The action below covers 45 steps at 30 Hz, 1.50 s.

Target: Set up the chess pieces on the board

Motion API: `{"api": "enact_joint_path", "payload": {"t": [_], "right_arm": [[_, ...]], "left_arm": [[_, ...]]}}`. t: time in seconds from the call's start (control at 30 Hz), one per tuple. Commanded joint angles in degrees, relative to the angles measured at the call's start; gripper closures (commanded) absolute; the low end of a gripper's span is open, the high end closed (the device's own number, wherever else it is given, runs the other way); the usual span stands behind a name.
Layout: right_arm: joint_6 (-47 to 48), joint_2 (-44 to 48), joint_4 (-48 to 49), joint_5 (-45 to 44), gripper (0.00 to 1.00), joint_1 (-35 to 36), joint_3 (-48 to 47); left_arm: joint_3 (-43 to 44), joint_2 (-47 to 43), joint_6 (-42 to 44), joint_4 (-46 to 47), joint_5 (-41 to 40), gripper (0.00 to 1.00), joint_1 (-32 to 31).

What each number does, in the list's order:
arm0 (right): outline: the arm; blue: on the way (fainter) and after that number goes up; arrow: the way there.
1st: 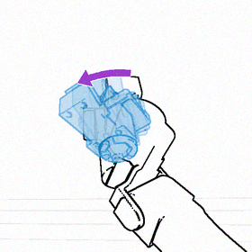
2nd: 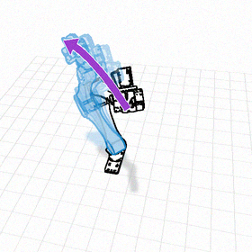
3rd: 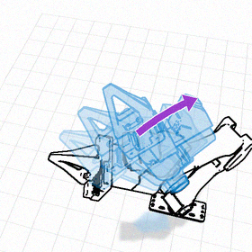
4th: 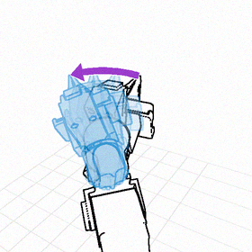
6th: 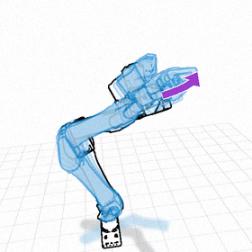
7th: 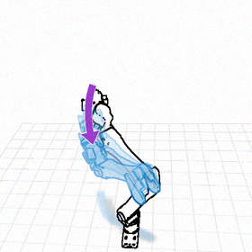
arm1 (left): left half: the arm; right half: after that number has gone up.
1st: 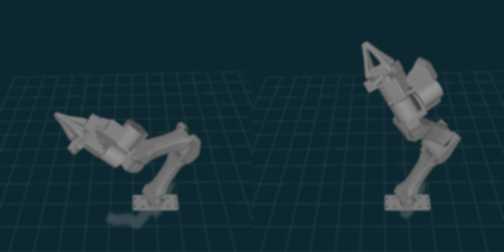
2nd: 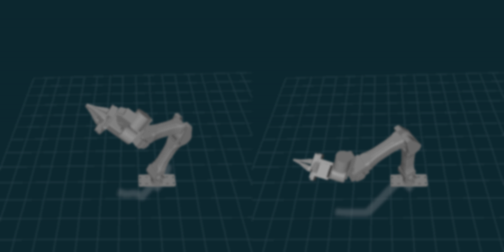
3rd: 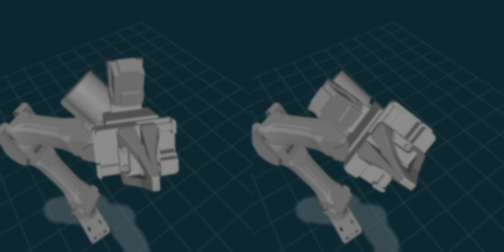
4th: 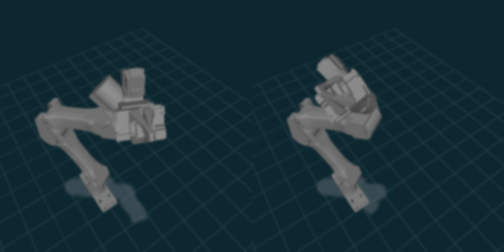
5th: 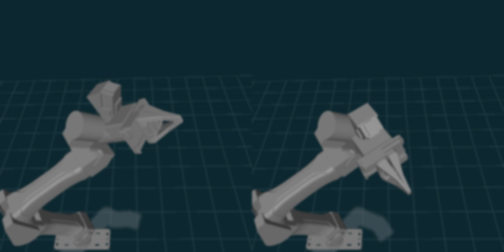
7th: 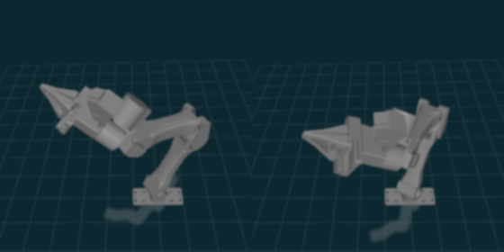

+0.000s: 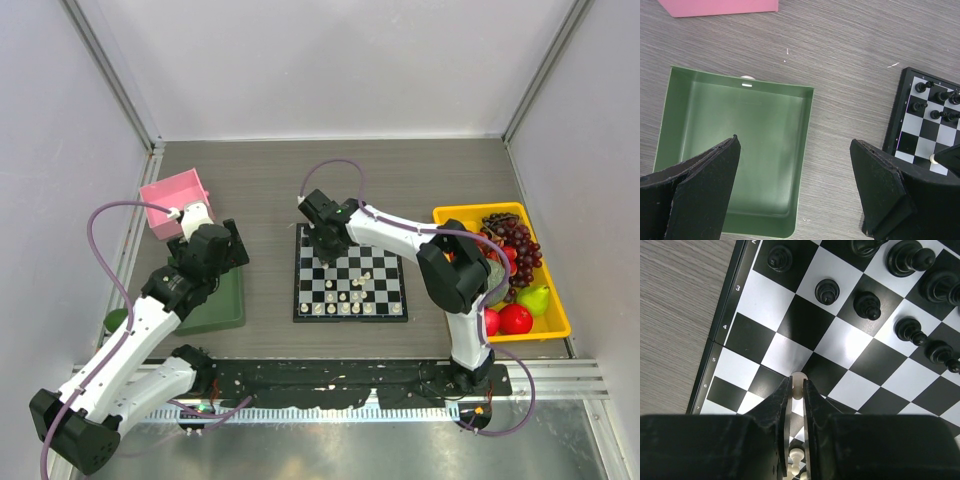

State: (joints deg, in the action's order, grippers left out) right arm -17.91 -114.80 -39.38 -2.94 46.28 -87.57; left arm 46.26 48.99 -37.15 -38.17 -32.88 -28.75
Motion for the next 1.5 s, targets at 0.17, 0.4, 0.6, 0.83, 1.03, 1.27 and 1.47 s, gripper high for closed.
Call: {"api": "enact_joint_path", "payload": {"t": [0.17,0.4,0.6,0.83,1.03,1.27,1.47], "right_arm": [[0.7,4.1,-0.3,0.0,0.89,1.6,-0.3],[0.6,6.6,-1.3,-1.0,0.90,6.0,0.5],[-0.2,6.6,-1.1,0.1,0.90,9.4,1.1],[-0.7,4.5,-0.8,-0.2,0.90,11.9,0.8],[-0.8,3.6,-0.1,-0.1,0.89,12.2,0.8],[-0.9,2.3,0.1,0.7,0.89,12.2,0.6],[-0.7,2.1,0.2,1.5,0.89,12.3,0.7]], "left_arm": [[1.3,-0.9,-0.6,0.3,-0.2,0.00,0.3],[1.2,-1.3,-0.9,0.2,-0.3,0.00,0.3],[0.9,-1.9,-1.4,0.1,-0.3,0.00,0.3],[0.9,-2.8,-1.6,-0.2,-0.7,0.00,0.3],[0.3,-4.4,-2.1,-0.6,-1.4,0.00,0.3],[0.1,-4.9,-2.2,-0.7,-1.7,0.01,0.3],[-0.1,-4.9,-2.5,-0.7,-1.9,0.01,0.3]]}}
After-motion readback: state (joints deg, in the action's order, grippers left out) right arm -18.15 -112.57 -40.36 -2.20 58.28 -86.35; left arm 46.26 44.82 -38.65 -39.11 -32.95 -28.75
